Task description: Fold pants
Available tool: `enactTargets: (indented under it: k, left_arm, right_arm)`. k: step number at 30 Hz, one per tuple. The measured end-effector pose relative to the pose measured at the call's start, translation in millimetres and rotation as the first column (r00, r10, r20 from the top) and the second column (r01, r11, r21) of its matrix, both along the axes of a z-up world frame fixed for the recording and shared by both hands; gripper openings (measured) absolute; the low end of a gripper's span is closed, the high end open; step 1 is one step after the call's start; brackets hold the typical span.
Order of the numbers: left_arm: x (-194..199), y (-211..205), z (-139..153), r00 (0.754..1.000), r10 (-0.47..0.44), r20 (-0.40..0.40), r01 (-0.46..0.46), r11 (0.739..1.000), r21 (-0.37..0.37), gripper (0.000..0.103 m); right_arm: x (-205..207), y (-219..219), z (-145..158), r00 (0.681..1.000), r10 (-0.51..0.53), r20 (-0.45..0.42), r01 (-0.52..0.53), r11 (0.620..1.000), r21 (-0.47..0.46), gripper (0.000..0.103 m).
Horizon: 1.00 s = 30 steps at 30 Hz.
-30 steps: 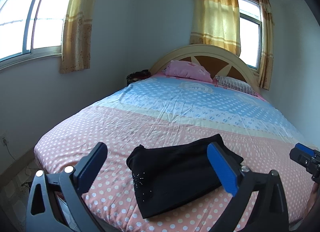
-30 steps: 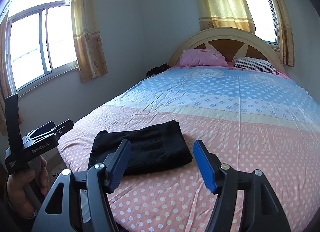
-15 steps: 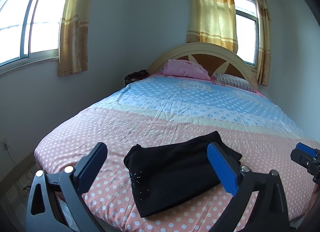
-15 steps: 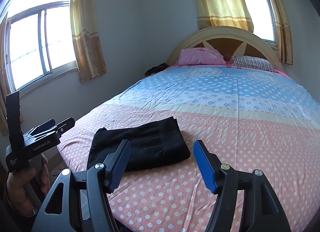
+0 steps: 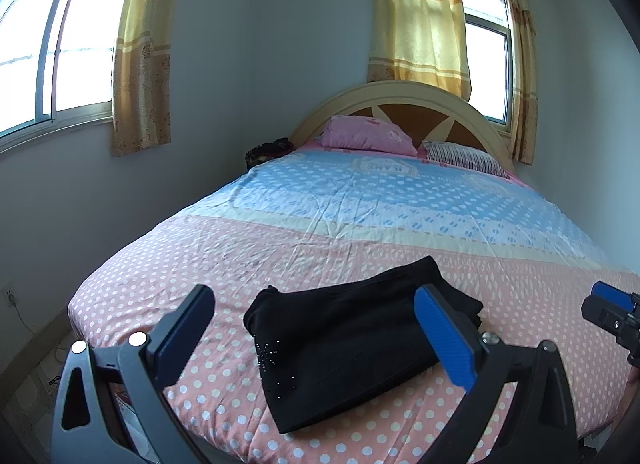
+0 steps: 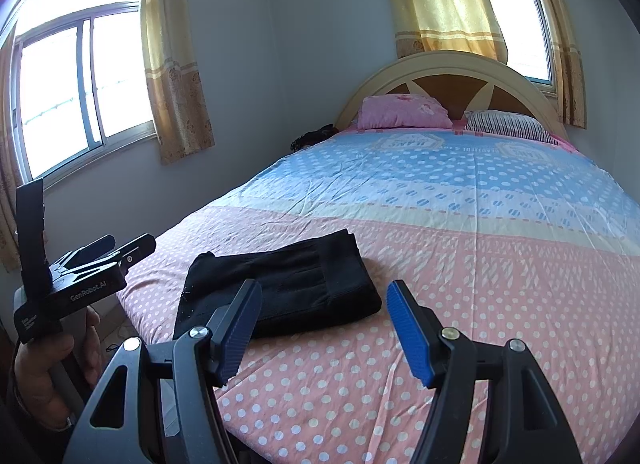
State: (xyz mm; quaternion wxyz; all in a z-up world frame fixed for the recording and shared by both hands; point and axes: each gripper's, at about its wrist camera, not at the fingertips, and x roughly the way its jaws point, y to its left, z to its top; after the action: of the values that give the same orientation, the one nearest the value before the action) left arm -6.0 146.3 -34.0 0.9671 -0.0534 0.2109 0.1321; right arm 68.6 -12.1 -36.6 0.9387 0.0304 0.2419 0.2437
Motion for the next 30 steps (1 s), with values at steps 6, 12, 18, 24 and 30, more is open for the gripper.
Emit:
enactTargets:
  k: [6, 12, 18, 24, 30]
  left_arm:
    - [0, -2, 0, 1.000, -0.008, -0.002, 0.008, 1.000, 0.002, 0.103]
    - [2, -5, 2, 1.000, -0.024, -0.005, 0.024, 1.000, 0.010, 0.103]
    - [2, -10, 3, 1.000, -0.025, 0.000, 0.025, 0.999, 0.025, 0.103]
    - [-1, -11, 6, 1.000, -0.021, 0.020, 0.021, 0.999, 0.025, 0.103]
    - [-3, -9, 7, 0.999, 0.008, 0.036, -0.009, 0.999, 0.036, 0.103]
  right_arm:
    - [-1, 1, -1, 1.000, 0.003, 0.000, -0.003, 1.000, 0.001, 0.066]
    - [-4, 1, -3, 1.000, 0.016, 0.002, -0.016, 1.000, 0.001, 0.066]
    - [-5, 0, -4, 1.000, 0.018, 0.003, -0.018, 1.000, -0.001, 0.066]
    - [-4, 0, -9, 1.000, 0.021, -0.006, -0.021, 1.000, -0.005, 0.066]
    - [-5, 2, -12, 1.000, 0.029, -0.012, -0.029, 0.999, -0.015, 0.066]
